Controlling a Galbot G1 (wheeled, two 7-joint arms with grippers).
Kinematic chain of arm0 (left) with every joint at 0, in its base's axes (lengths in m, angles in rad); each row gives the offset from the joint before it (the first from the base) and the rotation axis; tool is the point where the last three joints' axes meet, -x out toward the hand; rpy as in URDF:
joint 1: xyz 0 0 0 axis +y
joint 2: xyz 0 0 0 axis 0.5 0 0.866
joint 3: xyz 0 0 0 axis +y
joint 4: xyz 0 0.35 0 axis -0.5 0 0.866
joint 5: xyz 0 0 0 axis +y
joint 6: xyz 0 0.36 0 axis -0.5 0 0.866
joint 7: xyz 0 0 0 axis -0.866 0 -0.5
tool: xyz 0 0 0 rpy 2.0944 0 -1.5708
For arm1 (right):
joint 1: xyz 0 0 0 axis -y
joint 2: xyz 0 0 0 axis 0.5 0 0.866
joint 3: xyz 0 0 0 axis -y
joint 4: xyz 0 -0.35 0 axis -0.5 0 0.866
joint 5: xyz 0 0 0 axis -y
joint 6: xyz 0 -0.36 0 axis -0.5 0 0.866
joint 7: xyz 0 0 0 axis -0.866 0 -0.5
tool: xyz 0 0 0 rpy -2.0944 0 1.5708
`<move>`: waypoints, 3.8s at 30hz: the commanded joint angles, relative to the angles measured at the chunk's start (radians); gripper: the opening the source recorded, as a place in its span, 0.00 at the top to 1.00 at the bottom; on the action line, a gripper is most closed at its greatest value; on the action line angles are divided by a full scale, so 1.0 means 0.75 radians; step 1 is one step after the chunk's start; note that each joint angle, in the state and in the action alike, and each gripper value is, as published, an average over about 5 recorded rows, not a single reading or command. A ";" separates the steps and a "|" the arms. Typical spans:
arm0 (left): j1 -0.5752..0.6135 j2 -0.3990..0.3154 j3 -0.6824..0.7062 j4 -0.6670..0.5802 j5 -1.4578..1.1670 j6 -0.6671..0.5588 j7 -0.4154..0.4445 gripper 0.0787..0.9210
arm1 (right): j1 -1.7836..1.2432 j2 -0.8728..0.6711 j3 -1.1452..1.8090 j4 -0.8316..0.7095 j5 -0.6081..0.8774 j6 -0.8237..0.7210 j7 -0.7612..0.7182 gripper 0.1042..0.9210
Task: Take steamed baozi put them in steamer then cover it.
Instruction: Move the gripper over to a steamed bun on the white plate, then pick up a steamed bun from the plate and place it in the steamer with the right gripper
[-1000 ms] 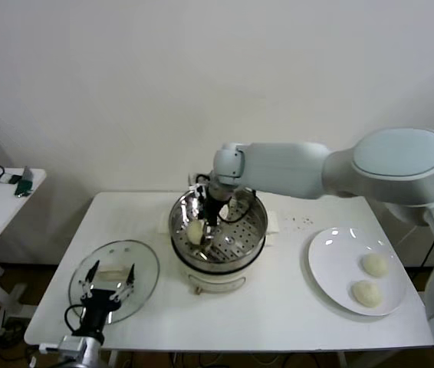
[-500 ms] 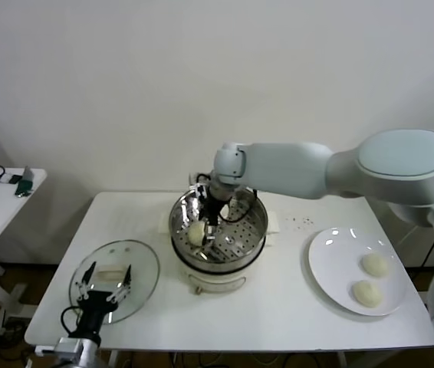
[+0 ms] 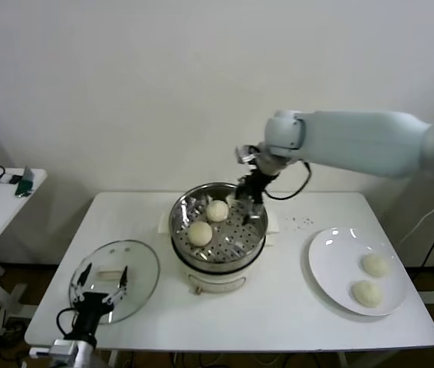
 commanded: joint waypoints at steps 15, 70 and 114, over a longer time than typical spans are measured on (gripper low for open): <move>0.018 -0.016 -0.022 -0.038 0.001 0.043 -0.013 0.12 | -0.483 -0.867 0.203 0.265 -0.811 0.062 -0.047 0.12; 0.048 -0.053 -0.032 -0.033 0.038 0.064 -0.028 0.12 | -1.009 -0.645 0.654 -0.204 -0.964 0.170 -0.164 0.26; -0.023 -0.025 0.044 -0.018 0.056 0.091 -0.023 0.12 | -0.170 0.402 0.379 -0.009 -1.219 0.993 -0.281 0.26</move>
